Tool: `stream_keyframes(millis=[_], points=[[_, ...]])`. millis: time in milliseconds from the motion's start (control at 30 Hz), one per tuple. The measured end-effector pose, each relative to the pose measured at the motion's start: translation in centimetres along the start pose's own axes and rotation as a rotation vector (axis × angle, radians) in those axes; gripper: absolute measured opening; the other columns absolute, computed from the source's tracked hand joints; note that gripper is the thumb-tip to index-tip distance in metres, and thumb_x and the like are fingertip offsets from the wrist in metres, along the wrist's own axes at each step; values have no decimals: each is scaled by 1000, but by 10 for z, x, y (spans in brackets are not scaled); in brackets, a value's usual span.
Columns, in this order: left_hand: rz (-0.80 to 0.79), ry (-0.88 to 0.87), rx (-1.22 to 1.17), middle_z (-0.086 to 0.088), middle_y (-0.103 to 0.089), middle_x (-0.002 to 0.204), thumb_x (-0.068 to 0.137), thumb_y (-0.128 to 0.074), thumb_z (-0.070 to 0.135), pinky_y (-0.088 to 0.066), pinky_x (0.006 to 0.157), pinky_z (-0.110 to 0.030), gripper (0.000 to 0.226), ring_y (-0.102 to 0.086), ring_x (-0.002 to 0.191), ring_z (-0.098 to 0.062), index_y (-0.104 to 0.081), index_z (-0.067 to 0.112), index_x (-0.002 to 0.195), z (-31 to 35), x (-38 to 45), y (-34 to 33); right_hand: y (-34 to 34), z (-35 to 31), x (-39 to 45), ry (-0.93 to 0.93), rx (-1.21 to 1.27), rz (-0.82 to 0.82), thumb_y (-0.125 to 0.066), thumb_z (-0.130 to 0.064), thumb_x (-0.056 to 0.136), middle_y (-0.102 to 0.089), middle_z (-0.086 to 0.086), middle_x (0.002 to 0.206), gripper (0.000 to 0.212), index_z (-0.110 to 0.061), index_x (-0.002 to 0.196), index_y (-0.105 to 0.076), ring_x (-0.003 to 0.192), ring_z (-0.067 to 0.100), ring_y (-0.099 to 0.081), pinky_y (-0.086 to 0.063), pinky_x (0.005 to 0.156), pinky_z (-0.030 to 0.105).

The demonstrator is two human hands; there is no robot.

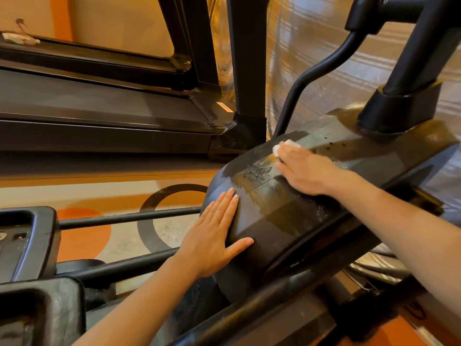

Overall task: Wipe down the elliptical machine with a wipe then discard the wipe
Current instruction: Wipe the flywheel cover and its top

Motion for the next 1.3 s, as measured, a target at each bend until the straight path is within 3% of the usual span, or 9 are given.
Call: stream_keyframes(millis=[167,433,633,700,800,933,1033,1167,1300], points=[[2,7,-9,15,26,160,83,-16,86,9,119,-24,93,23,146,0,24,35,150,-1,0,-1,-10,-41,-31,206,-28,-132,-23,-44,104,-16,-9,162,54,-25,155,-21,149,12,-12,-21,120,41],[8,14,-1,15,25,160,83,-16,86,7,119,-24,93,24,145,1,23,35,151,-1,0,-1,19,31,1,-139,-103,1,-22,-51,102,-33,8,150,56,-16,146,-31,141,29,-29,-29,112,47],[-11,21,-17,18,30,157,80,-13,88,10,115,-20,93,29,141,5,28,39,147,-1,0,-2,-19,-47,-40,206,-64,-114,-23,-46,104,-7,-3,164,61,-17,157,-13,150,10,3,-9,123,36],[-15,29,-19,19,30,157,79,-13,88,10,114,-20,94,29,141,5,27,38,147,-1,0,-2,-8,-53,-49,244,-54,-129,-23,-42,105,-10,-4,163,57,-18,156,-16,149,8,0,-8,122,31],[-12,27,-19,17,28,158,80,-13,88,9,116,-21,95,27,143,3,25,35,149,0,0,-2,15,-32,-42,125,-33,-113,-26,-35,107,-28,4,155,46,-15,147,-34,144,19,-23,-21,109,28],[-16,31,-6,15,27,159,81,-12,88,7,118,-23,96,26,144,2,23,33,151,-1,-1,-2,12,8,-21,-154,-120,-34,-20,-50,103,-9,6,164,65,-11,155,-16,150,20,-6,-15,119,40],[-29,31,-17,15,28,159,78,-9,90,6,118,-24,98,26,144,1,23,33,151,-3,1,-3,-3,-20,-31,-48,17,-20,-26,-47,103,-20,8,160,61,-11,153,-24,148,21,-14,-15,120,38],[-34,32,-9,18,33,155,77,-7,90,10,115,-21,95,28,143,2,28,36,147,-2,0,-2,-20,-53,-66,238,-34,-44,-23,-41,105,-8,-3,164,58,-16,156,-14,150,9,2,2,119,22],[-17,29,-35,15,29,157,81,-10,86,7,117,-23,91,22,146,-1,25,35,148,2,0,1,4,-14,-62,138,77,-15,-26,-36,106,-24,-3,159,49,-18,152,-30,149,11,-11,-10,116,24]])
Point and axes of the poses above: each hand's wrist, its own x-axis towards the middle knuckle, its own y-axis out of the back of the hand, z = x × y, the point moved 4 cm from there along x, towards the middle knuckle
